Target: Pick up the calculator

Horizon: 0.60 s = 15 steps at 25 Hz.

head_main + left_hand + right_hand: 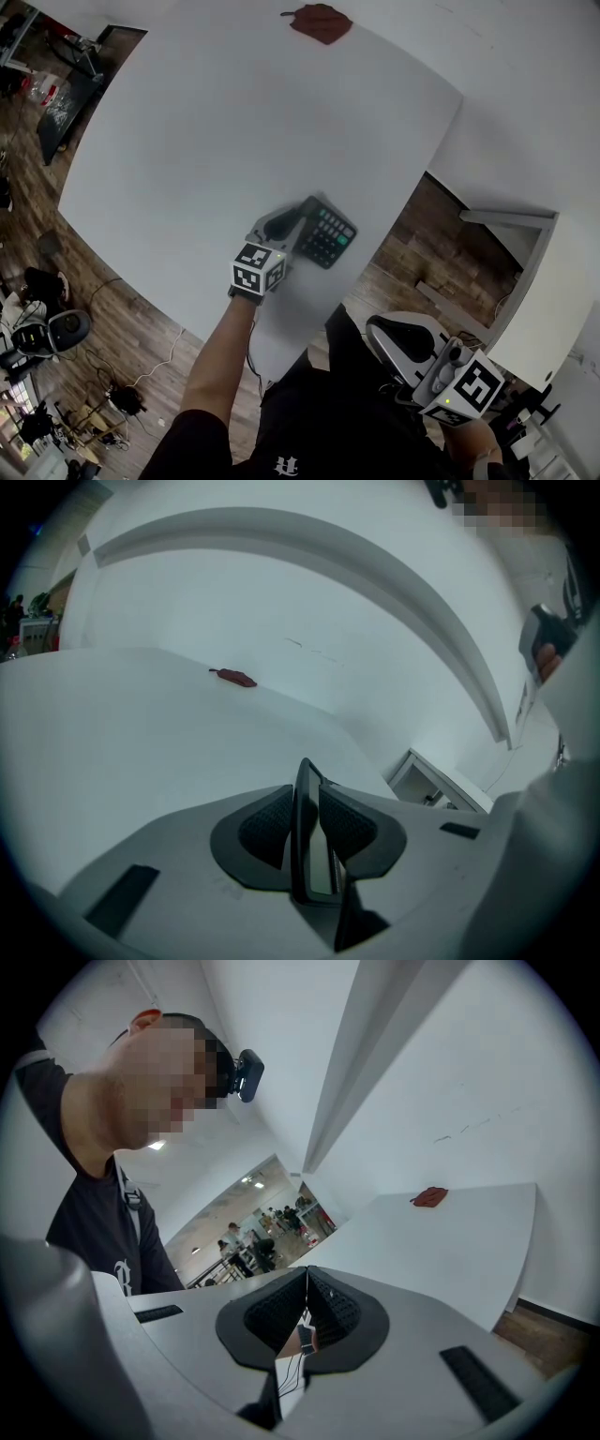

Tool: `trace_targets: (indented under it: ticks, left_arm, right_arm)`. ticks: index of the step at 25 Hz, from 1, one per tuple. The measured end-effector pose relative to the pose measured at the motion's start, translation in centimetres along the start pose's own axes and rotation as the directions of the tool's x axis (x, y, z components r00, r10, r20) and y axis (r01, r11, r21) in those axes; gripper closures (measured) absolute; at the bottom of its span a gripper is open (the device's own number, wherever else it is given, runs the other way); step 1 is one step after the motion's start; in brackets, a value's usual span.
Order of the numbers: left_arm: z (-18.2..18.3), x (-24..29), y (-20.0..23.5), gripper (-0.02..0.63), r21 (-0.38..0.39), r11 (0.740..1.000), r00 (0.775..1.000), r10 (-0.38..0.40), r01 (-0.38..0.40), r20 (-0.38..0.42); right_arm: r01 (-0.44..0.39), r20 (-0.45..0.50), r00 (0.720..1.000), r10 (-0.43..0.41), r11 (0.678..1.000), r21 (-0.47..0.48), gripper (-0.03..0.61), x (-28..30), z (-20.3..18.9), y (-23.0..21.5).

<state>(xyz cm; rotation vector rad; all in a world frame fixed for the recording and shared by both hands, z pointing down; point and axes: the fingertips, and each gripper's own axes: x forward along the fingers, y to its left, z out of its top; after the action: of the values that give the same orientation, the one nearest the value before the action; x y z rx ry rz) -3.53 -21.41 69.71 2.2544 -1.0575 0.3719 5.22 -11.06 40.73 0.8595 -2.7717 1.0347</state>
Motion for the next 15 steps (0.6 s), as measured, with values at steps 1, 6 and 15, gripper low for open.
trace_targets:
  ticks: [1,6,15]
  left_arm:
    - [0.0,0.0,0.0,0.526,0.003,1.000,1.000,0.002,-0.002,-0.003]
    - [-0.2,0.2,0.1,0.527,-0.014,1.000,1.000,-0.011,0.011,-0.019]
    - [0.7,-0.9,-1.0,0.565,-0.134,0.987,0.995,-0.083,0.089,0.048]
  right_arm:
    - [0.004,-0.005,1.000,-0.004,1.000,-0.002,0.565,-0.2,-0.2,-0.1]
    - [0.017,-0.016,1.000,-0.017,1.000,-0.007,0.565,-0.5,-0.5,-0.5]
    - [0.017,-0.013,1.000,-0.018,1.000,-0.023,0.565,-1.2,-0.8,0.2]
